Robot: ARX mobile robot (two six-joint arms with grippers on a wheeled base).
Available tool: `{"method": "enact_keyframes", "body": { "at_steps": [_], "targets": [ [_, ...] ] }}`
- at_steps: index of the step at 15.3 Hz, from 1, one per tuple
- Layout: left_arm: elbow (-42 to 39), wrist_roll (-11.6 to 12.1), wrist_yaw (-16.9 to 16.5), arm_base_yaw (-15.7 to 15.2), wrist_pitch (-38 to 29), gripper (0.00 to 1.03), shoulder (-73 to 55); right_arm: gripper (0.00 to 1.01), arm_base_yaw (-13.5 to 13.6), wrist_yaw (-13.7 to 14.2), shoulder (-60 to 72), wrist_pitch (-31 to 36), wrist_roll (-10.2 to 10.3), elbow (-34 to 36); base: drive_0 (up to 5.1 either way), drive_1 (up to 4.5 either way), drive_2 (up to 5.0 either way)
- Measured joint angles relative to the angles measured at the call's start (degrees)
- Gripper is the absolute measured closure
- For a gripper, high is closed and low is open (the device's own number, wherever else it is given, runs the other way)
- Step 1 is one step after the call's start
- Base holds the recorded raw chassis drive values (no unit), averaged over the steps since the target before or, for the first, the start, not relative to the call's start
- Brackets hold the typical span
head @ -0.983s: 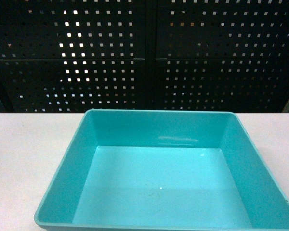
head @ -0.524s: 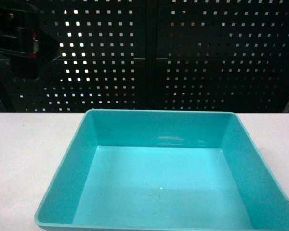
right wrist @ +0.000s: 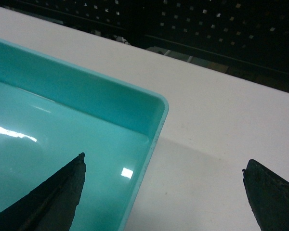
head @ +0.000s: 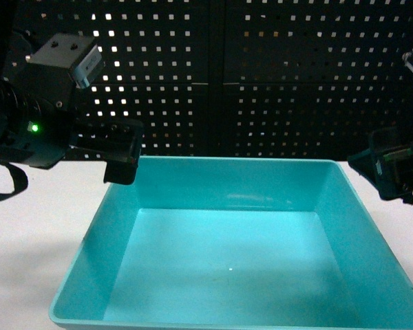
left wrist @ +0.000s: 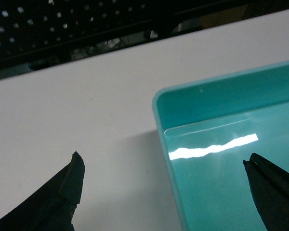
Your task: Stack blue boxes stably on right
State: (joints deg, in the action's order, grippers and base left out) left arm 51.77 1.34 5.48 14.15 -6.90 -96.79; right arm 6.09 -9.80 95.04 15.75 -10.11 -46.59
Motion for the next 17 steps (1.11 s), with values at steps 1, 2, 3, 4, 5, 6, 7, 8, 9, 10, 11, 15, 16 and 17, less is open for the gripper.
{"method": "enact_keyframes", "body": {
  "at_steps": [1,2,3,4,5,6,7,8,9,10,11,15,16,17],
  "targets": [
    [-0.48,-0.96,0.07,0.00,-0.09,0.05,-0.87,0.03,0.37,0.22,0.57,0.59,-0.07,0.61,0.0,0.00,0.0],
    [-1.62,-1.68,1.18,-0.11,-0.50,0.05,-1.57,0.03,0.76,0.52,0.92,1.44,-0.13,1.60,0.0,0.00,0.0],
    [-2.75,-2.54,1.57,-0.11,-0.72,0.05,-2.12,0.03,1.16,0.63,1.33,2.45,-0.35,2.69,0.0,0.00,0.0],
    [-3.56,-3.08,1.88,-0.09,-1.29,0.05,-2.86,0.03,1.33,0.61,1.86,3.19,-0.50,3.96,0.0,0.00,0.0],
    [-4.39,-4.00,1.55,0.09,-2.32,0.05,-3.93,0.03,1.51,0.79,2.67,3.74,-0.55,5.14,0.0,0.00,0.0],
    [-4.72,-4.46,1.36,0.42,-2.21,0.05,-4.48,0.03,1.51,0.85,3.65,4.33,-0.52,6.16,0.0,0.00,0.0],
    [-5.20,-5.35,1.46,0.94,-2.54,0.05,-5.03,0.03,1.42,1.01,4.63,5.05,-0.52,6.99,0.0,0.00,0.0],
    [-5.53,-6.03,2.21,1.60,-2.75,0.05,-5.53,0.03,1.40,1.07,5.40,5.79,-0.50,7.74,0.0,0.00,0.0],
    [-5.90,-7.06,2.51,2.16,-3.39,0.05,-6.08,0.03,1.36,1.05,5.97,6.62,-0.48,8.37,0.0,0.00,0.0],
    [-6.29,-7.80,2.82,2.69,-3.82,0.05,-6.80,0.03,1.33,1.09,6.60,7.32,-0.48,8.94,0.0,0.00,0.0],
    [-6.84,-8.57,3.19,3.13,-4.26,0.05,-7.54,0.03,1.01,1.14,7.28,8.17,-0.37,9.44,0.0,0.00,0.0],
    [-8.46,-12.24,4.00,4.09,-6.36,0.05,-8.61,0.30,0.59,1.18,8.76,8.81,1.62,10.69,0.0,0.00,0.0],
    [-8.74,-13.40,4.00,4.24,-6.93,0.05,-8.70,0.39,0.48,0.98,8.94,9.46,2.19,10.86,0.0,0.00,0.0],
    [-8.92,-13.94,4.20,4.44,-7.26,0.05,-8.72,0.46,0.59,0.96,9.11,9.70,2.56,10.93,0.0,0.00,0.0]
  ]
}}
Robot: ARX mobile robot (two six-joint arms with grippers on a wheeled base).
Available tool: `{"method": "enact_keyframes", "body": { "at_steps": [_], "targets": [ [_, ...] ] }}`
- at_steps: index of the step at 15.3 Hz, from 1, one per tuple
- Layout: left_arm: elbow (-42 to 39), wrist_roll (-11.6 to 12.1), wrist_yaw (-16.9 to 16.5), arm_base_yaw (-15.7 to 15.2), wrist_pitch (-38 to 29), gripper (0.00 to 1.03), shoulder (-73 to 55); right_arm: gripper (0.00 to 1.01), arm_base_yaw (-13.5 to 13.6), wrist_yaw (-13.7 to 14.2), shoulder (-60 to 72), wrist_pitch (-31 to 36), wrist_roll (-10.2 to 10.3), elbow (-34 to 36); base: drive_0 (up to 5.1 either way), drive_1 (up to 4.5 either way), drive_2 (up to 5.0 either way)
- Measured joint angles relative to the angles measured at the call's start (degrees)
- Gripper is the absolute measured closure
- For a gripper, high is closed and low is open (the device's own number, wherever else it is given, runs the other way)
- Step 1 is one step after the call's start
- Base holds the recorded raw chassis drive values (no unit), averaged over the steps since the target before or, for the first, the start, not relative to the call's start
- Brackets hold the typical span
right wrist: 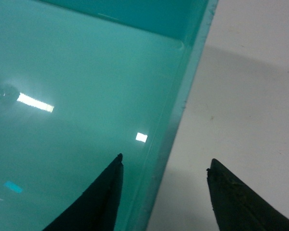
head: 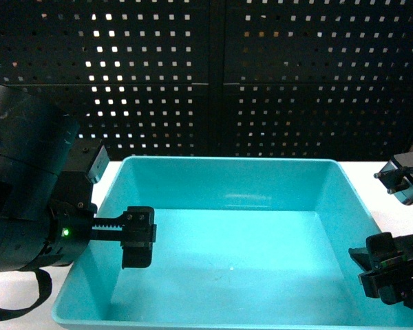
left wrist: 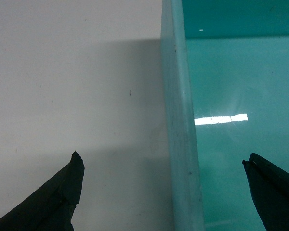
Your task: Stack blue boxes stably on right
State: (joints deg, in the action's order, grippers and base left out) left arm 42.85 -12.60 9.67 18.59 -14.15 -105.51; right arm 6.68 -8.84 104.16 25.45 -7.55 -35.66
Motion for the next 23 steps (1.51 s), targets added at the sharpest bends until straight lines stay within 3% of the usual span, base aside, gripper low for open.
{"method": "enact_keyframes", "body": {
  "at_steps": [1,3,4,5,6,7,10,15,16,20,23],
  "targets": [
    [-0.07,-0.74,0.15,0.09,-0.37,0.05,-0.15,0.55,0.04,-0.15,0.09,0.22,0.07,0.07,0.0,0.00,0.0],
    [-0.09,-2.12,0.15,0.48,-0.07,0.21,-0.15,0.73,0.07,-0.20,0.39,0.96,0.42,0.13,0.0,0.00,0.0],
    [0.28,-3.65,0.63,1.51,1.86,0.46,-0.15,0.96,0.09,1.97,0.39,1.73,0.92,0.13,0.0,0.00,0.0],
    [0.44,-6.51,0.72,2.08,3.85,0.75,-1.07,0.99,0.15,2.21,0.39,2.69,1.05,0.66,0.0,0.00,0.0],
    [0.79,-6.93,0.92,2.40,4.66,0.85,-1.01,0.99,0.09,2.16,0.39,3.08,1.07,0.94,0.0,0.00,0.0],
    [1.16,-8.81,0.81,2.75,5.20,0.94,-0.94,0.99,0.35,2.19,0.44,3.52,1.11,1.25,0.0,0.00,0.0],
    [2.95,-10.45,2.19,3.96,8.57,0.97,-0.28,0.99,0.57,2.62,0.70,4.90,1.44,1.88,0.0,0.00,0.0],
    [1.44,-9.01,3.91,4.31,5.18,0.97,-0.22,0.99,0.74,2.97,0.42,6.67,2.49,2.62,0.0,0.00,0.0],
    [1.33,-7.76,4.17,4.28,4.59,0.97,0.50,0.99,0.37,2.99,-0.09,6.08,2.60,2.49,0.0,0.00,0.0],
    [8.17,0.83,6.27,3.21,0.50,0.97,9.11,0.99,-1.53,2.80,-8.59,4.04,2.80,-5.73,0.0,0.00,0.0],
    [13.38,2.73,5.20,2.56,2.29,0.97,12.94,0.99,-1.95,2.73,-13.49,0.46,2.99,-12.26,0.0,0.00,0.0]
  ]
}}
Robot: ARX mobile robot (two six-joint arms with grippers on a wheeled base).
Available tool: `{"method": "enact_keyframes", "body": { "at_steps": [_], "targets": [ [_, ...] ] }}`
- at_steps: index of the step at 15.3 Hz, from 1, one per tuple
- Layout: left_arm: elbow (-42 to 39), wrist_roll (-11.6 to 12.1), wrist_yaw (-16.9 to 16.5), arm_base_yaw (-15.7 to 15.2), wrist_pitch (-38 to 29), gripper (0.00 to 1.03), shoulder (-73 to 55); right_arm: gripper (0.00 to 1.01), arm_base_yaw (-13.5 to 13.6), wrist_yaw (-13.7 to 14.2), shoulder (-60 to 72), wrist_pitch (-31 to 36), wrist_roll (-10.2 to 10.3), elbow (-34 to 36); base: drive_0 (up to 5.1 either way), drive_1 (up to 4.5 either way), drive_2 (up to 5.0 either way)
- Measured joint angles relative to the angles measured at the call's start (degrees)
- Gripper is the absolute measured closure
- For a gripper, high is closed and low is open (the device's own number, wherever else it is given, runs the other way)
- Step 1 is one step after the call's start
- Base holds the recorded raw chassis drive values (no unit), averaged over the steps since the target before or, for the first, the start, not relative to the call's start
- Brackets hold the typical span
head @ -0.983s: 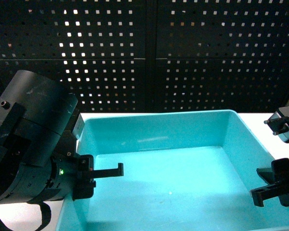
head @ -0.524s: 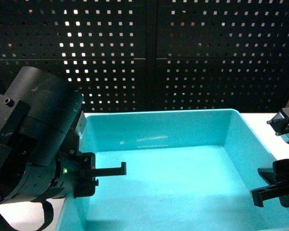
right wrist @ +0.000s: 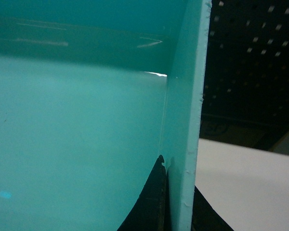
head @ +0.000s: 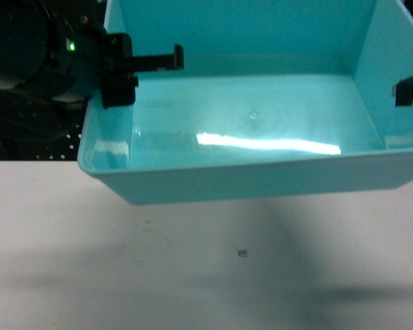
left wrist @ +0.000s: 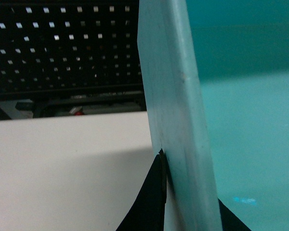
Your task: Stack blue boxes stably on right
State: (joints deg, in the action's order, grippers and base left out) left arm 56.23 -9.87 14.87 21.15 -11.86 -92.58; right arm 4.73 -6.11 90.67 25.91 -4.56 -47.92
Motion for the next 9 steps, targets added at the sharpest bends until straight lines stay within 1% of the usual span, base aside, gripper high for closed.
{"method": "enact_keyframes", "body": {
  "at_steps": [1,2,3,4,5,7,8,9],
  "targets": [
    [1.29,0.17,-0.48,-0.09,0.28,0.97,0.74,0.99,-0.31,-0.07,-0.92,-0.59,0.07,-1.31,0.0,0.00,0.0],
    [3.98,0.57,-1.03,-0.09,1.53,0.97,2.69,0.99,-0.63,-0.09,-3.04,-2.01,0.94,-3.91,0.0,0.00,0.0],
    [5.42,0.90,-1.09,0.04,1.60,0.97,4.46,0.99,-0.66,0.07,-4.66,-1.95,1.46,-5.68,0.0,0.00,0.0],
    [6.21,0.96,-1.07,0.09,1.79,0.97,5.38,0.99,-0.66,0.07,-5.46,-1.92,1.68,-6.34,0.0,0.00,0.0],
    [6.60,1.66,-1.05,0.13,1.25,0.97,6.10,0.99,-0.66,0.07,-6.34,-1.79,1.81,-6.47,0.0,0.00,0.0],
    [6.56,3.72,-0.70,0.52,-1.11,0.97,6.49,0.99,-0.68,0.44,-6.82,0.48,1.70,-6.38,0.0,0.00,0.0],
    [5.05,6.47,-0.28,0.79,-5.66,0.97,6.91,0.99,-0.68,1.40,-7.28,2.69,1.09,-5.73,0.0,0.00,0.0],
    [5.05,6.51,-0.28,0.79,-5.68,0.97,6.95,0.99,-0.68,1.40,-7.28,2.69,1.09,-5.73,0.0,0.00,0.0]
  ]
}}
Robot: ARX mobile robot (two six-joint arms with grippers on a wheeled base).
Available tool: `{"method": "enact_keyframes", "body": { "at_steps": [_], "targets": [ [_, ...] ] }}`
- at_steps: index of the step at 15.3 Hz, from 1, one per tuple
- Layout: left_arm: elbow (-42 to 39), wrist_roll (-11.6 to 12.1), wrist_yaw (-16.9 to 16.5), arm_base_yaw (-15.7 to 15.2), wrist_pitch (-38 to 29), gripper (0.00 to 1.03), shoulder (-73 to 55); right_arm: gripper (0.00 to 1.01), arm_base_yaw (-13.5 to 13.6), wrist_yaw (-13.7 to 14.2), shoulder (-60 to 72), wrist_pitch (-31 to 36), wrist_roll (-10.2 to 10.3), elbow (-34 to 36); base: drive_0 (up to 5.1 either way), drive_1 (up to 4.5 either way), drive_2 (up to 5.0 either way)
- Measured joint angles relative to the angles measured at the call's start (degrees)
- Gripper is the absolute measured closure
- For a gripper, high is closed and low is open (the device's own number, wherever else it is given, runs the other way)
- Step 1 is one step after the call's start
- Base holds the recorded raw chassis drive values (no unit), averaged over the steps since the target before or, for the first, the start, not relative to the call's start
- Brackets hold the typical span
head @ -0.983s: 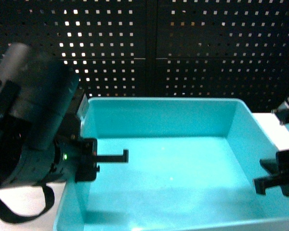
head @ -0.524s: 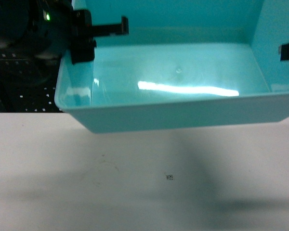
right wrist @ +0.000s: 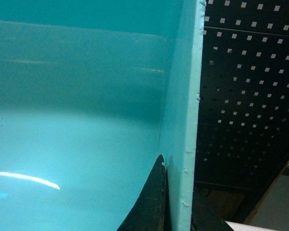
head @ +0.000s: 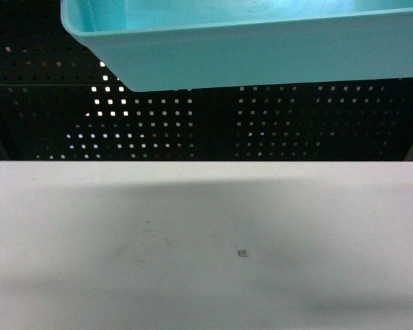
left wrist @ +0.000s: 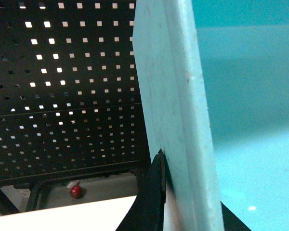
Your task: Stack blue boxes stably on right
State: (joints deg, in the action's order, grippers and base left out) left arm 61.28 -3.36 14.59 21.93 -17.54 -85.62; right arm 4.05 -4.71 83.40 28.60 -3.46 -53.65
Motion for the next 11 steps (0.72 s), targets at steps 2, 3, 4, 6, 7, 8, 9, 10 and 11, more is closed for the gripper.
{"method": "enact_keyframes", "body": {
  "at_steps": [2,3,4,6,7,8,9,10,11],
  "targets": [
    [0.00,0.22,0.00,0.00,0.04,0.97,0.00,0.99,0.00,0.00,0.00,-0.09,0.00,0.02,0.0,0.00,0.0],
    [0.00,0.26,0.00,0.00,0.00,0.97,0.00,0.99,0.00,0.00,0.00,-0.07,0.00,0.02,0.0,0.00,0.0],
    [0.00,0.33,0.00,0.00,-0.07,0.97,0.02,0.99,0.00,0.00,0.00,-0.04,0.00,0.02,0.0,0.00,0.0],
    [0.00,0.37,0.02,-0.02,0.04,0.97,0.07,0.99,0.07,0.00,0.00,-0.04,0.00,0.02,-0.8,-0.80,-0.8],
    [0.00,0.39,0.00,-0.04,0.04,0.97,0.09,0.99,0.07,-0.02,0.00,-0.07,0.00,0.02,-1.1,-1.09,-1.1],
    [0.00,0.37,0.00,-0.04,0.02,0.97,0.09,0.99,0.07,-0.02,0.00,-0.07,0.00,0.02,-2.1,-2.06,-2.1],
    [0.00,0.39,0.02,-0.02,0.00,0.97,0.09,0.99,0.07,0.00,0.00,-0.04,0.00,0.02,-2.2,-2.20,-2.2],
    [0.00,0.39,0.02,-0.02,0.00,0.97,0.17,0.99,0.07,-0.02,0.00,-0.04,0.00,0.02,-2.2,-2.20,-2.2],
    [0.00,0.39,0.00,-0.02,0.00,0.97,0.17,0.99,0.07,-0.02,0.00,-0.04,0.00,0.02,-2.2,-2.20,-2.2]
  ]
}}
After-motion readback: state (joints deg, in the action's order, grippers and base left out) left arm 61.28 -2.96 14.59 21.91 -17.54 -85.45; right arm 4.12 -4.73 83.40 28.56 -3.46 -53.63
